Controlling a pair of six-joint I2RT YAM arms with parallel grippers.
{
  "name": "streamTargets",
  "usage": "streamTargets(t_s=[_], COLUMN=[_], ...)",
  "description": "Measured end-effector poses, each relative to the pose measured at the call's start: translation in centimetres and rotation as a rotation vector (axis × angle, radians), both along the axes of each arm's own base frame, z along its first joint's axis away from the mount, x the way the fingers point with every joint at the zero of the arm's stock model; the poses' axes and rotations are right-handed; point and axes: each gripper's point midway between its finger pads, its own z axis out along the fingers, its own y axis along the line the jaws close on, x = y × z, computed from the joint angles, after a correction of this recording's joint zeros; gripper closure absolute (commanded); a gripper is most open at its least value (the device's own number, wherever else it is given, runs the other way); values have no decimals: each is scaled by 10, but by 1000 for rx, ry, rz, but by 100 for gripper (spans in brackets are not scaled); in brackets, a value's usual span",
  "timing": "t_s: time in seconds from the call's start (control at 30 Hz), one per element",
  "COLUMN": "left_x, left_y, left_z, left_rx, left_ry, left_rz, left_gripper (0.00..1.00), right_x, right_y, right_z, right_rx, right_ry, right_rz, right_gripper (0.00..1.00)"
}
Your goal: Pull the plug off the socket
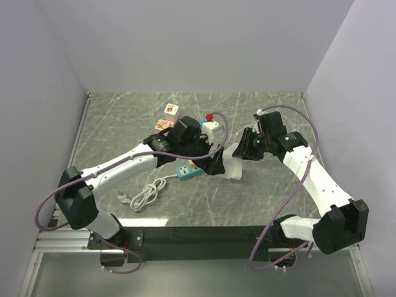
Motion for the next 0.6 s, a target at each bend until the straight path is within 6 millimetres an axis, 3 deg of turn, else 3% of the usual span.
streamTargets(t_s=[0.1, 0.2, 0.3, 0.43, 0.5, 0.53, 0.6], left_x=[-6, -9, -11, -14, -15, -16, -16], left_y=[-9, -17, -22, -24, -25, -26, -26], left_z=[-3, -7, -13, -23, -26, -27, -27], left_rx=[8, 19, 32, 53, 60, 60, 61], left_ry=[-5, -3, 4, 26, 39, 44, 49], left_rz=[-26, -45, -59, -72, -79, -82, -85], left_gripper=[2, 14, 30, 61, 67, 76, 84], right_x=[-2, -3, -4, -6, -6, -6, -6], right_y=[4, 7, 10, 13, 13, 13, 13], right_z=[0, 1, 3, 4, 4, 4, 4], right_rx=[18, 30, 42, 57, 56, 54, 53], right_ry=[19, 25, 25, 29, 26, 26, 25], right_rz=[18, 28, 39, 51, 54, 55, 56], right_gripper=[100, 100, 100, 100, 100, 100, 100])
